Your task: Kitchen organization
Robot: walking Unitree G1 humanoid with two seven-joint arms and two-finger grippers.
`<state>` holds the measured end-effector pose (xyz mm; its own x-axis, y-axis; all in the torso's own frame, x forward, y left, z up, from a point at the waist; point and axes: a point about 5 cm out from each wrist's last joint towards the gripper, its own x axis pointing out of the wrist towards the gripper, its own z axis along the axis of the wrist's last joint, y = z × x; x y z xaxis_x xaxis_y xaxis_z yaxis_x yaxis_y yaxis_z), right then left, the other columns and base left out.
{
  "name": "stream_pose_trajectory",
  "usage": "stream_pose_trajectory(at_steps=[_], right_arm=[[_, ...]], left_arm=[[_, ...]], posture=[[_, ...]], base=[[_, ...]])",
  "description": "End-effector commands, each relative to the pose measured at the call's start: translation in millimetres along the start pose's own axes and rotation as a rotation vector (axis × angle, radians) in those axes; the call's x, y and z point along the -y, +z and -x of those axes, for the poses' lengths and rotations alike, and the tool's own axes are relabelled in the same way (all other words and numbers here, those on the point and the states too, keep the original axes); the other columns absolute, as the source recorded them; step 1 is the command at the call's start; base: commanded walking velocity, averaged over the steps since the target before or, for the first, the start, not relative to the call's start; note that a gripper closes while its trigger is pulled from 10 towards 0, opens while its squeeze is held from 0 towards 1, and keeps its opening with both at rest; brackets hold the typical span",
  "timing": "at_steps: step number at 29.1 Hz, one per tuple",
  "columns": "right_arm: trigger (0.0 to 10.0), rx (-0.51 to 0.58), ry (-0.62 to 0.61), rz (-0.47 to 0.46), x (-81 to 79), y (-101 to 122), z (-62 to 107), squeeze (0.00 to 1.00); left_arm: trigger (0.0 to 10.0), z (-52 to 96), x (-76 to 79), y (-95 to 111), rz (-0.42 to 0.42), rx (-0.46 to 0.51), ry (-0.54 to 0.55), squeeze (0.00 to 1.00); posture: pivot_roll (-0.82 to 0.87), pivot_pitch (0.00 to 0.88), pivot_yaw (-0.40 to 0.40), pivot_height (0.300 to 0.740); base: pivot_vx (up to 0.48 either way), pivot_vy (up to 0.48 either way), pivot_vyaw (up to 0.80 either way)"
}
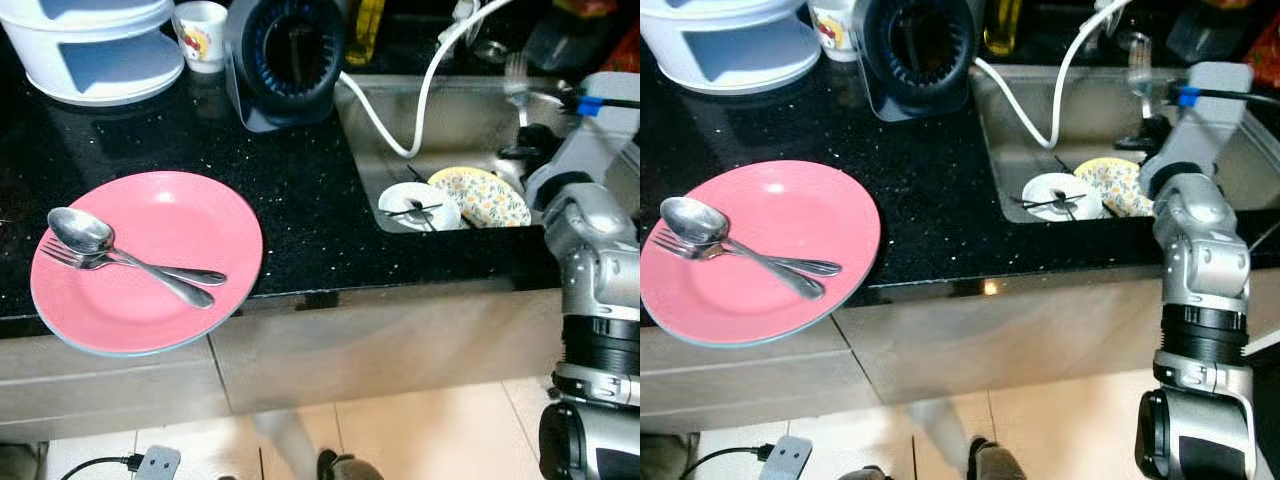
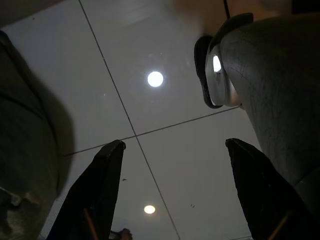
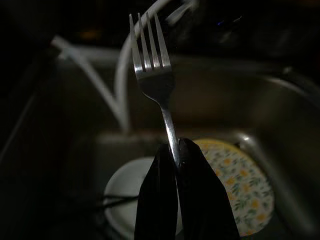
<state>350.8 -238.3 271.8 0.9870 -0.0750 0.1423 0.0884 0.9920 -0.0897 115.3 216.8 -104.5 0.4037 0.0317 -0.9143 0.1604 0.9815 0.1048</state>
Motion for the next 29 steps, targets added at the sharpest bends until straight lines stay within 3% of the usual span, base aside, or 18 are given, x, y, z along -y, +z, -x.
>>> stream_pose_trajectory(at_steps=[1,10,16,20,29], right_arm=[[10.0,-0.014,-0.004,0.037,0.4,-1,1.6,0.00],[10.0,-0.085,-0.067,0.117,-0.4,-6,-11.4,0.00],[10.0,-0.130,-0.136,0.181,7.5,-3,-19.2,0.00],[10.0,-0.150,-0.197,0.254,21.9,7,-24.7,0.00],[10.0,-0.198,-0.189,0.261,27.0,4,-25.7,0.00]], left_arm=[[10.0,1.1,19.2,-18,-0.012,-0.057,-0.069,0.00],[10.0,3.4,24.6,-29,-0.005,-0.075,-0.078,0.00],[10.0,5.8,26.9,-38,-0.001,-0.089,-0.083,0.00],[10.0,8.8,27.3,-49,0.002,-0.105,-0.087,0.00],[10.0,11.7,24.8,-57,-0.005,-0.113,-0.093,0.00]], posture=[[0.02,0.215,-0.079,0.740],[0.03,0.235,-0.089,0.740],[0.03,0.264,-0.095,0.740],[0.03,0.305,-0.090,0.740],[0.02,0.350,-0.076,0.740]], base=[[0.000,0.000,0.00],[0.000,0.000,0.00],[0.000,0.000,0.00],[0.000,0.000,0.00],[0.000,0.000,0.00]])
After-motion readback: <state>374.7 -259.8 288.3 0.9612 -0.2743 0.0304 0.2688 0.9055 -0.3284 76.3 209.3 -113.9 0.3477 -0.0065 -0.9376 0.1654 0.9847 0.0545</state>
